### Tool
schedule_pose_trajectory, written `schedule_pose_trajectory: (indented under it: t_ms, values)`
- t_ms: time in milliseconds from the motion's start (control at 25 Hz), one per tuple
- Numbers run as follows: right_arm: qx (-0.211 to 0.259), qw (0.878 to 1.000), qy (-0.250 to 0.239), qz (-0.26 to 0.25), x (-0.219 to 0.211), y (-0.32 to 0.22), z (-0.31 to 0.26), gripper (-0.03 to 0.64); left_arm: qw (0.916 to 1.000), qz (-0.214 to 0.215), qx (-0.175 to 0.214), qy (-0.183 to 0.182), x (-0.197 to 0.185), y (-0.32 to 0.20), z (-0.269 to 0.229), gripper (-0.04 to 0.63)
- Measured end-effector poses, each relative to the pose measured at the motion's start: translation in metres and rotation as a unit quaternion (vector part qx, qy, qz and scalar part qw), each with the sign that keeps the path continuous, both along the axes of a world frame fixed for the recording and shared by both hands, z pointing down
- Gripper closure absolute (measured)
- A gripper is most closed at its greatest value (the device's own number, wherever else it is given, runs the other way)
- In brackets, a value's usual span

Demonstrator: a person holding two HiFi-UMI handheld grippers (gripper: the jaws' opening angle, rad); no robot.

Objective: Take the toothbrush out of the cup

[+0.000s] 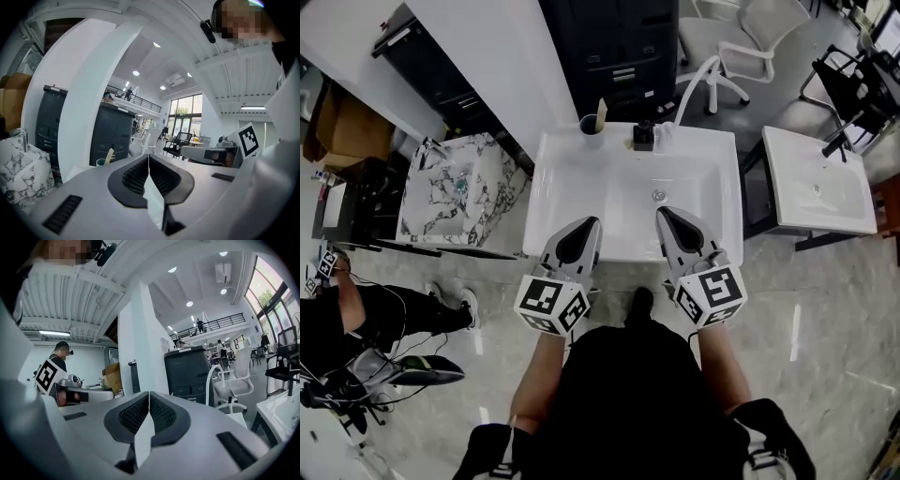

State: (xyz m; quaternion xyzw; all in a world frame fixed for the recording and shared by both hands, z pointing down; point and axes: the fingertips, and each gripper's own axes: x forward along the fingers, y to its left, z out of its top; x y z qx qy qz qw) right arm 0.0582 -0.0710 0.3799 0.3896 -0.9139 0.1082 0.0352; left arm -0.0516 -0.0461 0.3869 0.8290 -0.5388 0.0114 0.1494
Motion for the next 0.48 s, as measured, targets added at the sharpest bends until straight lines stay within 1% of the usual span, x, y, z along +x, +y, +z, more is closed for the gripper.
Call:
schedule_pose_trajectory:
  t_ms: [200,480]
  values:
    - [0.003,1.000,-0.003,-0.031,0.010,-0.017,0.001,0.584,0.9999,-0.017,-0.001,-0.003,0.022,-0.017,0.003,0.577]
    - [-0.020,0.999,-0.010,-0.033,0.023,-0.030,0.016,0.584,0.9993,-0.027,-0.026,-0.006,0.035,-0.024,0.019,0.577]
